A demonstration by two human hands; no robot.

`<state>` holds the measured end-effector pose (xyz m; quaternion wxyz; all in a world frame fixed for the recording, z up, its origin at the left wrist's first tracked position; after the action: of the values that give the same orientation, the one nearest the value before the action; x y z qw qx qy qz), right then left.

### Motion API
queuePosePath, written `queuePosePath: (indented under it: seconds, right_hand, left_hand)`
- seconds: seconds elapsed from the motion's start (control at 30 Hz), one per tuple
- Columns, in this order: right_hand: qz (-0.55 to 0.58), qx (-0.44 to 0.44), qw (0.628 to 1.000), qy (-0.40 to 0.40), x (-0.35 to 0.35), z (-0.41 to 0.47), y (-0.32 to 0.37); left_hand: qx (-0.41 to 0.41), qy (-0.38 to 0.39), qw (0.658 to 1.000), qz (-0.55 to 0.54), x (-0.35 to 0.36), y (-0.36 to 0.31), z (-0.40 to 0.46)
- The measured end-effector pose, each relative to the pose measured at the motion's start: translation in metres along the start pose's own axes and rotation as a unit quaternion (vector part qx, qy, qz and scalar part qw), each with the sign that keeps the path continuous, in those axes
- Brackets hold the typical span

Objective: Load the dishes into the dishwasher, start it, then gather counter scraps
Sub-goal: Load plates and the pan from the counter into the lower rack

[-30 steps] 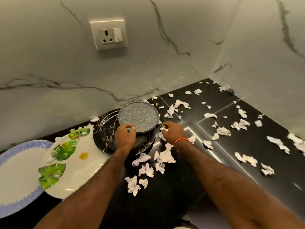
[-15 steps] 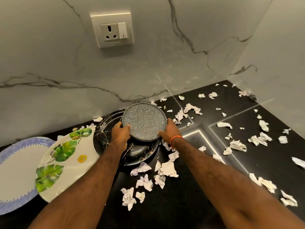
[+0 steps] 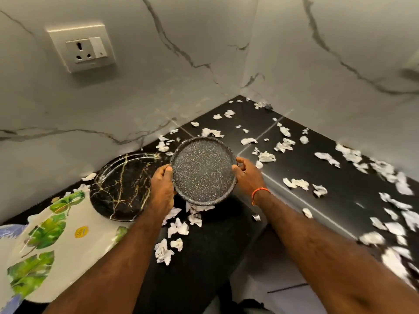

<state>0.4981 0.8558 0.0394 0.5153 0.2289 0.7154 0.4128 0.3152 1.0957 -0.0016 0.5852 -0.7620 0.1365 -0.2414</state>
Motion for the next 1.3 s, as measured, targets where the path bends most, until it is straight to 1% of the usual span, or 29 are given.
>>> queuePosePath:
  seconds: [0.07,0.13,0.23,0.3,0.37,0.43,0.5,0.63,0.73,0.8,0.87,0.97,1.03,1.13,1.23,1.3]
  right_hand:
    - [-0.007,0.015,0.999,-0.034,-0.028,-0.026,-0.018]
    - [-0.011,0.033,0.997,-0.065,-0.053,-0.052,-0.038]
    - [-0.002,0.093,0.988,-0.122,-0.097,-0.097,-0.081]
    - [-0.012,0.124,0.980,-0.152,-0.126,-0.124,-0.107]
    - [-0.019,0.143,0.972,-0.188,-0.157,-0.153,-0.129]
    - [-0.024,0.149,0.963,-0.223,-0.187,-0.183,-0.148]
    - [-0.025,0.154,0.957,-0.246,-0.211,-0.211,-0.163]
    - [-0.020,0.159,0.945,-0.284,-0.249,-0.273,-0.192]
    - [-0.017,0.184,0.931,-0.316,-0.276,-0.339,-0.225]
    - [-0.001,0.197,0.919,-0.342,-0.291,-0.386,-0.245]
    - [0.017,0.215,0.902,-0.375,-0.306,-0.435,-0.268]
    - [0.027,0.253,0.874,-0.414,-0.326,-0.505,-0.304]
    - [0.042,0.295,0.847,-0.440,-0.337,-0.559,-0.331]
    - [0.047,0.353,0.809,-0.468,-0.349,-0.636,-0.367]
    - [0.062,0.391,0.763,-0.512,-0.358,-0.709,-0.391]
    - [0.081,0.410,0.736,-0.532,-0.359,-0.749,-0.407]
  left_hand:
    - [0.011,0.048,0.999,0.011,0.025,0.011,-0.015]
    - [0.002,0.084,0.996,0.009,0.047,0.024,-0.034]
    - [-0.021,0.161,0.987,0.012,0.084,0.042,-0.074]
    - [-0.017,0.208,0.978,0.021,0.106,0.047,-0.098]
    - [-0.001,0.258,0.966,0.034,0.130,0.047,-0.125]
    - [0.017,0.318,0.947,0.047,0.154,0.049,-0.158]
    - [0.025,0.362,0.929,0.068,0.174,0.053,-0.188]
    - [0.013,0.415,0.907,0.064,0.204,0.066,-0.258]
    - [-0.011,0.443,0.893,0.071,0.217,0.083,-0.319]
    - [-0.034,0.496,0.863,0.087,0.227,0.099,-0.362]
    - [-0.038,0.542,0.830,0.125,0.237,0.116,-0.408]
    - [-0.016,0.578,0.798,0.169,0.247,0.139,-0.475]
    - [-0.006,0.614,0.767,0.189,0.253,0.154,-0.528]
    - [0.009,0.685,0.699,0.207,0.265,0.177,-0.602]
    - [0.051,0.753,0.612,0.236,0.280,0.195,-0.680]
    - [0.081,0.778,0.574,0.243,0.288,0.199,-0.727]
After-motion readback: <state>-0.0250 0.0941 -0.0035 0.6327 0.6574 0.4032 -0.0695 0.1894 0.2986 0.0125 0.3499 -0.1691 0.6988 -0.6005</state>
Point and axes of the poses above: each hand's wrist, its own z-axis towards the middle knuckle, its own x-axis out of the palm, y = z × x, the point moved 9 cm from there along z, towards the middle knuckle, and after that the axes turned 6 degrees about x, right-handed, at the moved point
